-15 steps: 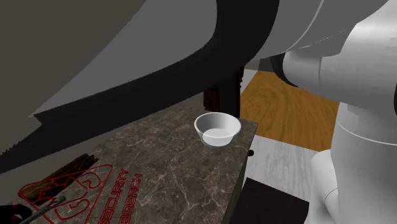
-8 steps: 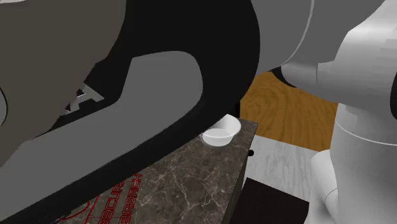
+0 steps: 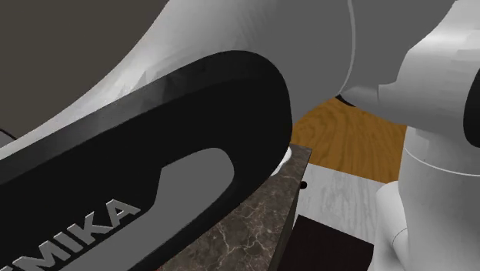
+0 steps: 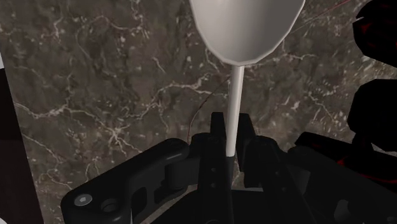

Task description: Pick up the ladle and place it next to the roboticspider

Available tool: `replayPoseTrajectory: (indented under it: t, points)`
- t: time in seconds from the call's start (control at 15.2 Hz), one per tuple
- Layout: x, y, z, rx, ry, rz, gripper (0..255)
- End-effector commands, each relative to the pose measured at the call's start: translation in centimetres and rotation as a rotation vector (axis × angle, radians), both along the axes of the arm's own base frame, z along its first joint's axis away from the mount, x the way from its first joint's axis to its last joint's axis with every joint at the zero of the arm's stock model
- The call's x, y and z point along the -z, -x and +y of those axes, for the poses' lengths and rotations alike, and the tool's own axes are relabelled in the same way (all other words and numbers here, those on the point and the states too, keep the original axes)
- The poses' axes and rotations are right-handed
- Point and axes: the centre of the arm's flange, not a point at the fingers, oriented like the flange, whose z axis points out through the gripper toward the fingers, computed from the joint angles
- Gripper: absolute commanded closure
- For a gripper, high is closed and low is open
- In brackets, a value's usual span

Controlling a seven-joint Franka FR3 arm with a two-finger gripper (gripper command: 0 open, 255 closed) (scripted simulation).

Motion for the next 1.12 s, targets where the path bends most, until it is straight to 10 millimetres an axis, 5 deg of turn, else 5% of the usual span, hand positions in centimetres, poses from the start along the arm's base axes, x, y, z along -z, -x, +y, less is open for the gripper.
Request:
replayPoseTrajectory:
  t: [0.0,1.06]
  points:
    - [1.0,0.0,0.1,0.0,0.0,0.0,255]
    - [9.5,0.0,0.1,0.0,0.0,0.0,255]
